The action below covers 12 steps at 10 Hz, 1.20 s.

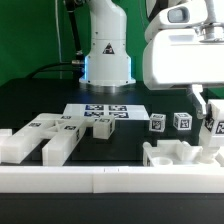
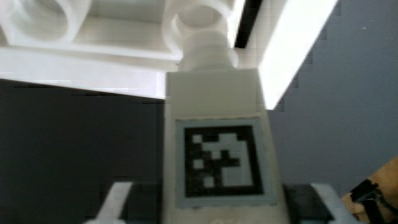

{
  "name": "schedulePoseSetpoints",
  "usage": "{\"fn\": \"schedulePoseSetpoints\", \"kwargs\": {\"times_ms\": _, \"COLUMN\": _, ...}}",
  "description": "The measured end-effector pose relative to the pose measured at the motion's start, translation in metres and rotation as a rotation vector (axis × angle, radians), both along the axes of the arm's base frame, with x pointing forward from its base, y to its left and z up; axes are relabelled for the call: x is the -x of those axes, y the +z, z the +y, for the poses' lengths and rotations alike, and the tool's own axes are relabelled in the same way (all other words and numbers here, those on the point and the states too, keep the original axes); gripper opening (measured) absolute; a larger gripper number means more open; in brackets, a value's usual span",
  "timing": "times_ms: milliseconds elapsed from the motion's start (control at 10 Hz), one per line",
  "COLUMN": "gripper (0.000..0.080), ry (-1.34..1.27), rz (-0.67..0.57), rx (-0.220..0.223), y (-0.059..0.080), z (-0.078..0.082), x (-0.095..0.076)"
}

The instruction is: Assemble chair

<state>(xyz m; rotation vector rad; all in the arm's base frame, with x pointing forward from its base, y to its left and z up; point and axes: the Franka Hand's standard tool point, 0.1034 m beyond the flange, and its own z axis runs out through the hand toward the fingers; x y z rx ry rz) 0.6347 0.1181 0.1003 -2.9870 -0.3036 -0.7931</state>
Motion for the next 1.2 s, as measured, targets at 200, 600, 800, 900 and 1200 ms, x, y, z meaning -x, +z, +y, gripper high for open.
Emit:
{"fn": "schedulePoseSetpoints", "kwargs": {"times_ms": 200, "gripper": 0.0291, "ry": 0.001, "rz": 0.000, "rx": 0.000, "y": 0.000, "z": 0.000, "x": 0.000}}
{"fn": "schedulePoseSetpoints", "kwargs": {"times_ms": 600, "gripper": 0.0291, "ry": -0.005, "rz": 0.074, "rx": -0.041, "y": -0.006, "z": -0.016, "x": 0.004}}
{"fn": "schedulePoseSetpoints", "kwargs": {"times_ms": 800, "gripper": 0.0291, "ry": -0.010, "rz": 0.074, "rx": -0.062, "y": -0.003, "z": -0.003, "x": 0.003}}
{"fn": "schedulePoseSetpoints", "kwargs": {"times_ms": 900, "gripper": 0.0291, "ry": -0.006, "rz": 0.074, "rx": -0.056, "y": -0.004, "z": -0.005, "x": 0.003}}
{"fn": "schedulePoseSetpoints", "kwargs": {"times_ms": 1200, "gripper": 0.0291, "ry": -0.005, "rz": 0.047, "rx": -0.059, "y": 0.001, "z": -0.004, "x": 0.001}}
